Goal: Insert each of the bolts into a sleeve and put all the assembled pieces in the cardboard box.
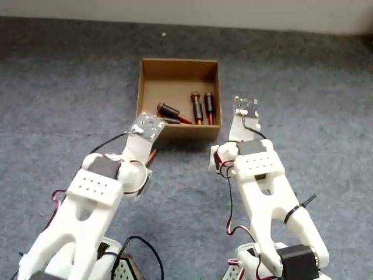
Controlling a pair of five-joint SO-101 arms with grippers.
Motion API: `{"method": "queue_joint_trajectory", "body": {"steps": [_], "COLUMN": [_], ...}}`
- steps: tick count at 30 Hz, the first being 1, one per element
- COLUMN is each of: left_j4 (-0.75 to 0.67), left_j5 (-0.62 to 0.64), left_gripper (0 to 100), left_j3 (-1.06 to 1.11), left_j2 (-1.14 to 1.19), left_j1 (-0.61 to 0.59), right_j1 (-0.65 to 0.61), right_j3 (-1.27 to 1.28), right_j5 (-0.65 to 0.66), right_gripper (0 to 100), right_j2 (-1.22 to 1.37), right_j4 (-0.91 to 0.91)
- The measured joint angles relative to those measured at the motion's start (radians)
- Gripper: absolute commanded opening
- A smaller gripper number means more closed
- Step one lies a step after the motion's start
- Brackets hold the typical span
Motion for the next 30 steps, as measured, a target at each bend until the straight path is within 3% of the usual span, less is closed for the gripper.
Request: {"method": "queue_joint_trajectory", "body": {"steps": [10,17,22,30], "left_j4": [-0.035,-0.126,-0.137,-0.132], "left_j5": [0.000,0.000,0.011,0.172], "left_gripper": [14,14,14,14], "left_j3": [-0.129,-0.219,-0.350,-0.463], "left_j2": [0.347,0.512,0.548,0.466], "left_j1": [-0.015,-0.178,-0.304,-0.399], "right_j1": [0.000,0.000,0.000,0.000], "right_j3": [0.000,0.000,0.000,0.023], "right_j5": [0.000,0.000,0.000,0.000], "right_gripper": [0.4,0.4,0.4,0.4], "right_j2": [0.000,0.000,0.000,-0.002], "right_j4": [0.000,0.000,0.000,-0.032]}}
